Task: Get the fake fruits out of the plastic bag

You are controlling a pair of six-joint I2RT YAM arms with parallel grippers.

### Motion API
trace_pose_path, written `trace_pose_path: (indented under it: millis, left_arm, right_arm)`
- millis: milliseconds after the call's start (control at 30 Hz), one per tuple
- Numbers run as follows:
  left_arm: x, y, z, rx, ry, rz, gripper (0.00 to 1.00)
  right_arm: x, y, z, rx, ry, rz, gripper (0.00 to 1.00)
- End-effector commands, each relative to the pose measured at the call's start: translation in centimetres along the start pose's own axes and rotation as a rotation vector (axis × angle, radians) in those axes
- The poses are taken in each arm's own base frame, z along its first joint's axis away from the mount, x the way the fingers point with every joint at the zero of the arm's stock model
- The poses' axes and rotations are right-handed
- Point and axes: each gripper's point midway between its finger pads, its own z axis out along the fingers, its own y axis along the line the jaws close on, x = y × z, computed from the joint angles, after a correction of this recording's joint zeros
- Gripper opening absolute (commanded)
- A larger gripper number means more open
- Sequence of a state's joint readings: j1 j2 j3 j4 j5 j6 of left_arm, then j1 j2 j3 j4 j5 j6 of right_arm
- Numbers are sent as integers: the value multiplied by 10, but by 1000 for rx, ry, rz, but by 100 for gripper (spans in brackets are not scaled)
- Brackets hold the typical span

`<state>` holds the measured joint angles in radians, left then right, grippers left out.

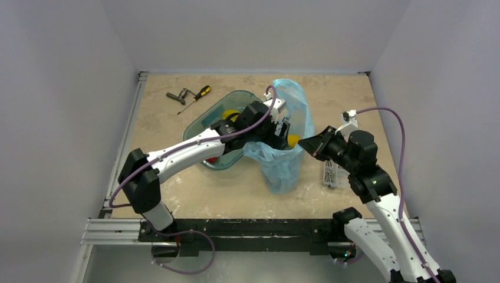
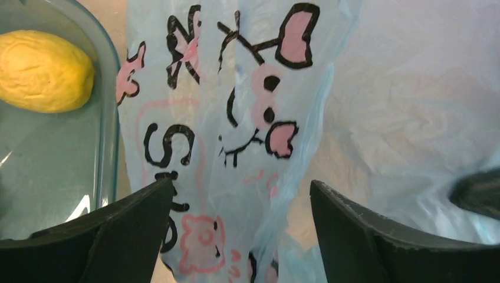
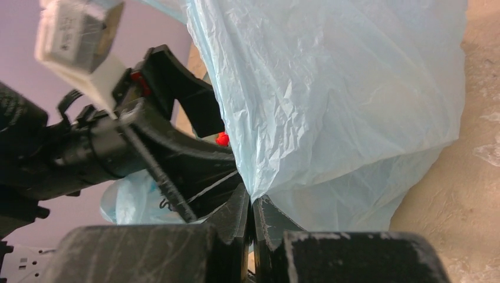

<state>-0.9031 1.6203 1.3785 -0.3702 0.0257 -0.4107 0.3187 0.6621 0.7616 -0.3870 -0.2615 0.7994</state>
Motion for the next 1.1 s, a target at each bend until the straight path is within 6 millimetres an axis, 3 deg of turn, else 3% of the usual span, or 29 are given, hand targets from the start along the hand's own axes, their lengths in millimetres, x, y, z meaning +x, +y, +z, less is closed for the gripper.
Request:
trace_pose_path:
  millis: [0, 100, 167, 200, 300, 433, 500, 600, 700, 733, 800, 933, 1067]
  left_arm:
    - [-27, 3, 19, -7, -56, -75, 74]
    - [-28, 39, 16, -108, -73, -129, 39]
    - [-32, 57, 6, -145, -106, -165, 5]
    - [-36, 66, -1, -157, -132, -182, 0]
    - [-43, 78, -16, -132, -176, -204, 0]
    - [-34, 66, -18, -32, -158, -199, 0]
    - [-30, 58, -17, 18, -161, -215, 0]
    - [-25, 44, -15, 100, -134, -227, 1]
    - [-21, 27, -23, 187, -116, -237, 37]
    - [-20, 23, -29, 203, -119, -244, 54]
    - [-18, 15, -45, 233, -128, -234, 73]
    - [-20, 2, -98, 276, -211, -178, 77]
    - [-18, -10, -140, 285, -314, -125, 67]
  right_arm:
    - [-35, 27, -13, -37, -100, -109, 0]
    - [-65, 10, -25, 133, -198, -181, 0]
    - [-85, -3, -38, 261, -263, -222, 0]
    - [-95, -11, -47, 334, -301, -240, 0]
    - [-114, -35, -73, 520, -389, -266, 0]
    - [-117, -46, -89, 585, -440, -277, 0]
    - [-114, -44, -88, 565, -423, -292, 0]
    - [-97, -26, -69, 411, -330, -341, 0]
    - [-85, -23, -62, 361, -282, -350, 0]
    - [-82, -21, -60, 344, -259, -355, 0]
    - [-76, -19, -58, 328, -219, -362, 0]
    - [-70, -18, -59, 317, -189, -368, 0]
    - [-62, -9, -53, 260, -147, -363, 0]
